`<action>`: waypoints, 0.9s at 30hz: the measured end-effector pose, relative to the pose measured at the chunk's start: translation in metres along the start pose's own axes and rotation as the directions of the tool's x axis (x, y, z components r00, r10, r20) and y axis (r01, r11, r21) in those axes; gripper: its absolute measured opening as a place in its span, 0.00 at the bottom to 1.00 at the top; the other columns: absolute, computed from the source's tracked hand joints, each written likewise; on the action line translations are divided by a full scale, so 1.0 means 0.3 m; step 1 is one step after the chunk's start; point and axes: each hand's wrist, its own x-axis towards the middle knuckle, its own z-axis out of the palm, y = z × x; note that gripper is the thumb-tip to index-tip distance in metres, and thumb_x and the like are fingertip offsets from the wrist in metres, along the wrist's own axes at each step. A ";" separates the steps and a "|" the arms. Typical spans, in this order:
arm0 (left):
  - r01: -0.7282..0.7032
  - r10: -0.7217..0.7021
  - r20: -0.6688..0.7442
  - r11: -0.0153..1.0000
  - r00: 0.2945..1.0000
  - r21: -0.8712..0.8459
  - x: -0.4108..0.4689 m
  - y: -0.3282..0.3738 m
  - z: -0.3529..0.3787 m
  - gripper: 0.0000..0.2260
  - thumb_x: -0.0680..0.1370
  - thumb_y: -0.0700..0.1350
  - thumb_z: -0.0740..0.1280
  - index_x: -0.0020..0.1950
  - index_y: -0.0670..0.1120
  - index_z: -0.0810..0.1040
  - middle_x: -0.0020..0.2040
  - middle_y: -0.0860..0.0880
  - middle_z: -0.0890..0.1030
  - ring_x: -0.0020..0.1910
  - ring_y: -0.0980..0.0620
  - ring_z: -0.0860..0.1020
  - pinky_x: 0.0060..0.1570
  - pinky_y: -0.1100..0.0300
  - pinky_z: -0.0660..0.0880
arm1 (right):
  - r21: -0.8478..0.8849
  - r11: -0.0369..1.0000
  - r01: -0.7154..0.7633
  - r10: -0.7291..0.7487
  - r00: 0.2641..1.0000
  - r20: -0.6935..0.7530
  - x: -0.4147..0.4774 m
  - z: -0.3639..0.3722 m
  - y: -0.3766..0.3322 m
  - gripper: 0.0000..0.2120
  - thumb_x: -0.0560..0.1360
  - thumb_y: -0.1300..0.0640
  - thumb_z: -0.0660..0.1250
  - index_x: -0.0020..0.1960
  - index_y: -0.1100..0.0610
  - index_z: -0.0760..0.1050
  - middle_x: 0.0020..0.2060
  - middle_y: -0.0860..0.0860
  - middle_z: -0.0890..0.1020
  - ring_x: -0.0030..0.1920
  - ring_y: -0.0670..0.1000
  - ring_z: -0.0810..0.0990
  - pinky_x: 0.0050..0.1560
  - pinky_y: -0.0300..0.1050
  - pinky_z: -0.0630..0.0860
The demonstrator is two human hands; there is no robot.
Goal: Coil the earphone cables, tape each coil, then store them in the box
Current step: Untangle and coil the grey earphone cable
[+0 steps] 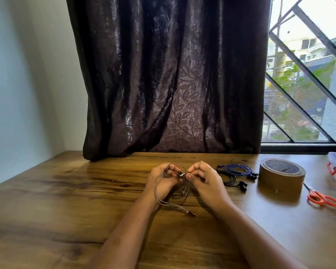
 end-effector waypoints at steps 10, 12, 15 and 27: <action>0.193 -0.159 0.254 0.975 0.954 -0.114 -0.030 0.055 0.009 0.07 0.75 0.36 0.68 0.39 0.47 0.76 0.38 0.52 0.82 0.38 0.57 0.80 0.35 0.65 0.75 | -0.004 1.000 -0.018 0.017 0.988 -0.156 0.008 -0.017 0.028 0.13 0.77 0.67 0.62 0.45 0.49 0.76 0.43 0.51 0.82 0.42 0.49 0.80 0.37 0.41 0.77; 0.201 -0.155 0.290 0.970 0.944 -0.136 -0.034 0.054 0.008 0.07 0.75 0.37 0.68 0.39 0.47 0.77 0.40 0.50 0.82 0.41 0.55 0.80 0.37 0.65 0.76 | 0.014 1.000 -0.018 0.020 0.988 -0.153 0.010 -0.018 0.031 0.14 0.78 0.67 0.61 0.46 0.49 0.77 0.45 0.50 0.82 0.44 0.48 0.80 0.38 0.37 0.76; 0.147 -0.109 0.219 0.975 0.970 -0.167 -0.034 0.054 0.013 0.04 0.75 0.39 0.68 0.42 0.47 0.79 0.41 0.50 0.83 0.43 0.55 0.81 0.40 0.63 0.76 | 0.017 0.998 -0.054 0.055 0.993 -0.107 0.010 -0.016 0.031 0.13 0.78 0.66 0.61 0.47 0.51 0.79 0.45 0.50 0.82 0.46 0.50 0.81 0.43 0.43 0.80; 0.141 -0.168 0.125 0.969 0.978 0.201 -0.013 0.031 -0.023 0.12 0.72 0.37 0.66 0.31 0.50 0.74 0.32 0.52 0.76 0.37 0.54 0.74 0.39 0.58 0.70 | 0.533 0.836 -0.133 0.281 0.937 -0.206 0.025 -0.060 0.014 0.13 0.77 0.69 0.59 0.42 0.58 0.78 0.38 0.60 0.81 0.31 0.48 0.75 0.35 0.45 0.74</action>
